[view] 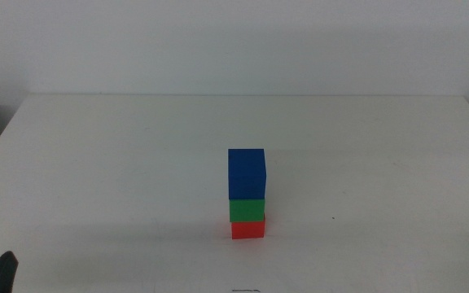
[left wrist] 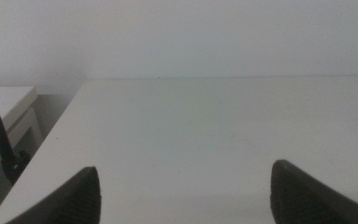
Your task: Stack red cubes first, then green, then blue cubes in a specific spot.
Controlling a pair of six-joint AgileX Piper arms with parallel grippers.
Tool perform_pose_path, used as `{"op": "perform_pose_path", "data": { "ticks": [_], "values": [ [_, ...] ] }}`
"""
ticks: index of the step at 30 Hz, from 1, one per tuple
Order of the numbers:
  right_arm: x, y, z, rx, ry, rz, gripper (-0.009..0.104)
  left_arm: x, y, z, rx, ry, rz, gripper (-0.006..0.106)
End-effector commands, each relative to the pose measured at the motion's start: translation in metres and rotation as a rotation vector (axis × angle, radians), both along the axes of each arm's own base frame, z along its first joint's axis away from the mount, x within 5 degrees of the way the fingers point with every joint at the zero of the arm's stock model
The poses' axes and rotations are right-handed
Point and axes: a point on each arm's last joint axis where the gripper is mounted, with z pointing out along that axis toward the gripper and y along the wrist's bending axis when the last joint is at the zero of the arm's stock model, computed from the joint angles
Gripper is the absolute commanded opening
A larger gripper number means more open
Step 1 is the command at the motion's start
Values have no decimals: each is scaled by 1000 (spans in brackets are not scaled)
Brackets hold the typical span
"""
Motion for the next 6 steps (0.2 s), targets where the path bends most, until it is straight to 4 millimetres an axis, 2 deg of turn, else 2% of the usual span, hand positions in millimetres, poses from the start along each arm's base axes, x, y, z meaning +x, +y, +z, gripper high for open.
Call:
{"op": "perform_pose_path", "data": {
  "ticks": [1, 6],
  "values": [
    [-1, 0, 14, -18, -115, -2, 87, -1, 0, 10, -13, -104, 0, 94],
    [-1, 0, 14, -19, -115, -2, 87, -1, 0, 10, -13, -104, 0, 94]
  ]
}}
